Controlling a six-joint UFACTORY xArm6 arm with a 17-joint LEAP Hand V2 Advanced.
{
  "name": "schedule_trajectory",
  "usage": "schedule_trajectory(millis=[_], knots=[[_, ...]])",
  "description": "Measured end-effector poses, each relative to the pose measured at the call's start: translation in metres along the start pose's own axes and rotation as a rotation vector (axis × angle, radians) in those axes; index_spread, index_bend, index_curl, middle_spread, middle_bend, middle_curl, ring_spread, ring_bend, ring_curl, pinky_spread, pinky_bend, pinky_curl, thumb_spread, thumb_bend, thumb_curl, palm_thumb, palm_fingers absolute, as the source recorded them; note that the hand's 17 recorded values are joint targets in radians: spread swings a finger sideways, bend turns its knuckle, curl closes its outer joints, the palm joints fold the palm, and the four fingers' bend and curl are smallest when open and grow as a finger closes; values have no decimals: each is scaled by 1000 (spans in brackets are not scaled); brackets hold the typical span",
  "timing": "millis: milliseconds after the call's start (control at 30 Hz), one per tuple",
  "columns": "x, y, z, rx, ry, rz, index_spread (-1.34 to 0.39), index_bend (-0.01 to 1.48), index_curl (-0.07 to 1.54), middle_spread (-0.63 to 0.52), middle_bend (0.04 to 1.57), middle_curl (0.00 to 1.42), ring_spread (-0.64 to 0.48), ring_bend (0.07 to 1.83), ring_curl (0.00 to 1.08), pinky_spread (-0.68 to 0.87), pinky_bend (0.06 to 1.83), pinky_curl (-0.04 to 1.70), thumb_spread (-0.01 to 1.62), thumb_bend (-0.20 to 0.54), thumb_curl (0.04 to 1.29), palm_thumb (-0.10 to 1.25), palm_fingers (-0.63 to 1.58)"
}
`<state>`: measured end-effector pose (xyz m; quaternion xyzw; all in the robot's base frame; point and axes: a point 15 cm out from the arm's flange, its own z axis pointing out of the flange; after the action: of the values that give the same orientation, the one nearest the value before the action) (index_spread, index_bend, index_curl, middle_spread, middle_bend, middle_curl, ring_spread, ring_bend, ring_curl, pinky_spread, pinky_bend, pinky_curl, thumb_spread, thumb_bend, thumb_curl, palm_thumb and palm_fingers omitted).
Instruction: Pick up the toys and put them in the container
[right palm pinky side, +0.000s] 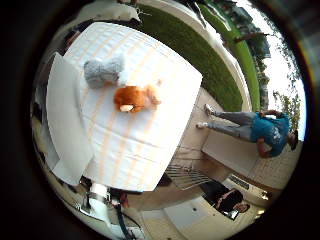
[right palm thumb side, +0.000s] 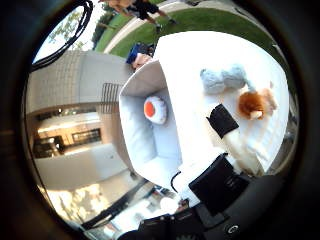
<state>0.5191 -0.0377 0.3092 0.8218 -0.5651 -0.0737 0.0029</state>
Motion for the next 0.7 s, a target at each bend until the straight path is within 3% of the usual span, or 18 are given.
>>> schedule_trajectory(millis=[200,700], knots=[[42,0,32,-41,29,30,-278,165,306,32,182,350,250,427,308,375,529,243,1142,-27,467,736,97],[54,-11,90,-146,62,13,-231,161,276,24,176,338,247,436,317,378,490,226,1151,-28,449,709,148]])
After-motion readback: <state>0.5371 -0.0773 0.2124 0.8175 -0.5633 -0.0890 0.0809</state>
